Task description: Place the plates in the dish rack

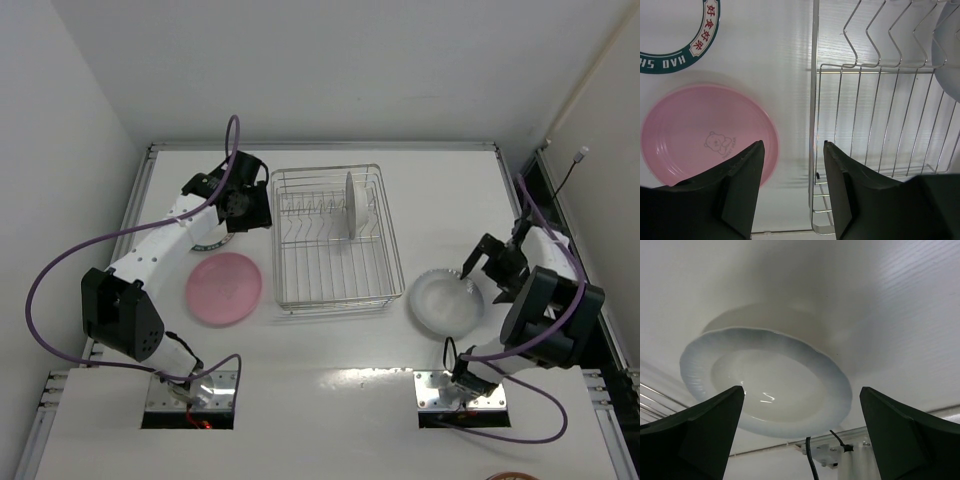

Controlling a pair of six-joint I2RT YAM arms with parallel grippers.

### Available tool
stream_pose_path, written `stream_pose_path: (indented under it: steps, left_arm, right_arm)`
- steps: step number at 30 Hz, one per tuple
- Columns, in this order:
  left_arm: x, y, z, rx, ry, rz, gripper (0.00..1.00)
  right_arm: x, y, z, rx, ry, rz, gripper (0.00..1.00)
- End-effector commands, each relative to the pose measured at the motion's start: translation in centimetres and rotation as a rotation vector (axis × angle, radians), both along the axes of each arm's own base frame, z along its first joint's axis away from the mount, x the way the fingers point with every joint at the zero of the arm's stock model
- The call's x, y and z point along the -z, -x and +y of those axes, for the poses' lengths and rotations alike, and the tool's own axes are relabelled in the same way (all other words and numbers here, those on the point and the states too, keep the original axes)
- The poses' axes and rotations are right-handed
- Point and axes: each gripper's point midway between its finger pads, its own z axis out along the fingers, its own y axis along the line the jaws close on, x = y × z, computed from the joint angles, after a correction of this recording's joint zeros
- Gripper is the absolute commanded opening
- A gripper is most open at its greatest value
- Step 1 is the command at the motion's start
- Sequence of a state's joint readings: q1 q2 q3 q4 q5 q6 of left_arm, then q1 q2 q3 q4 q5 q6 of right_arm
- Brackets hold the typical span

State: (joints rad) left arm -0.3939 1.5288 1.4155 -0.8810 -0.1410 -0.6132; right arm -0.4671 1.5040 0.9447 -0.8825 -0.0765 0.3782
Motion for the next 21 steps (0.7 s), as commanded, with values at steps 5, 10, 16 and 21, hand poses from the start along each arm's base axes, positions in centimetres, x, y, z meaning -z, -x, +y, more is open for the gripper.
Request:
stream_pose_path:
  steps: [5,10,16,21]
  left_arm:
    - [-0.5,0.0,-0.3,0.01,0.008,-0.023,0.48]
    - [-0.5,0.0,-0.3,0.01,0.008,-0.023,0.48]
    - [-0.5,-0.1,-0.2,0.005,0.001,-0.026,0.48]
    - [-0.8,-0.2,-0.2,0.005,0.004,-0.035,0.48]
  right_arm:
    - [2.7,0.4,2.3,-0.038,-0.171,-0.026,1.0]
    - [4.0,1.1,3.5,-0.009,-0.264,-0.029,1.0]
    - [3.8,0.2,5.6,-0.002,-0.421,-0.123,0.86]
    - [3.3,-0.5,6.4,-0.01,-0.475,-0.172,0.86]
